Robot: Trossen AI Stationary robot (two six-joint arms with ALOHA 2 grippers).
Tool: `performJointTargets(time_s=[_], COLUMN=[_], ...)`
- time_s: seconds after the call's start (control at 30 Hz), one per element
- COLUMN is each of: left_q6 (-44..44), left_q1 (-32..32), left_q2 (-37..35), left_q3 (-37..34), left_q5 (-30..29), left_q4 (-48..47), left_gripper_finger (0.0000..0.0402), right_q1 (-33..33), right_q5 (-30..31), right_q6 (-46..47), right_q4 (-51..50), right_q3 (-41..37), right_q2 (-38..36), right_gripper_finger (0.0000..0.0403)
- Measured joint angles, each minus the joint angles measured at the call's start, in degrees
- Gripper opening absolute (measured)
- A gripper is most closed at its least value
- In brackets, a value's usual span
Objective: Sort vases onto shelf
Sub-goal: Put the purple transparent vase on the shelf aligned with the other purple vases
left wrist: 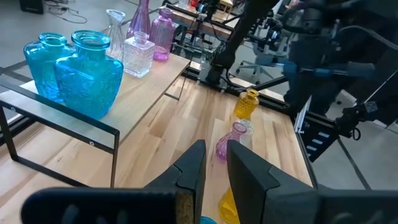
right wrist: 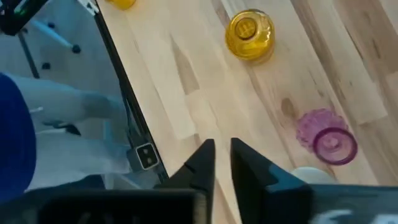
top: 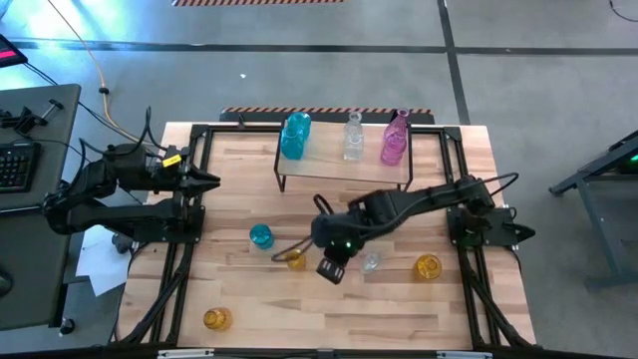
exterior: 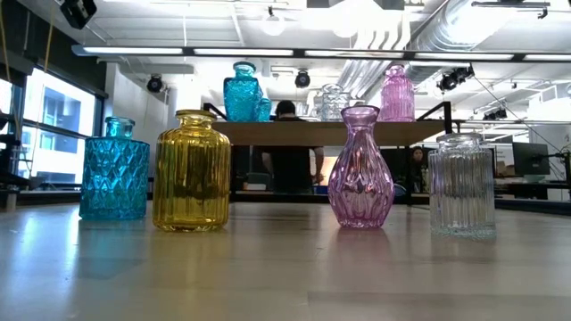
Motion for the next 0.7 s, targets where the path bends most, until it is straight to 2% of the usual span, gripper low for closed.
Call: performJointTargets(time_s=[0.17,0.3,0.5,0.7], left_q6=[-1.8,-1.9,-2.0,-2.0], left_q1=[0.0,0.0,0.0,0.0], left_q2=[0.0,0.0,0.0,0.2], left_q3=[0.0,0.0,0.0,0.0], left_q5=[0.0,-0.1,-2.5,-4.3], left_q4=[0.0,0.0,0.5,0.8], left_gripper_finger=[0.0058,0.0058,0.0058,0.0058], right_q1=[-3.1,-4.6,-4.3,-2.3], right_q5=[-0.8,6.9,10.3,9.5], right_q6=[-3.7,2.4,11.9,14.6], right_q4=[-2.5,-6.9,-7.8,-8.2], right_q3=[0.0,0.0,0.0,-0.1], right_q2=[1.7,3.3,6.9,10.4], right_gripper_finger=[0.0094,0.0127,0.0133,0.0133])
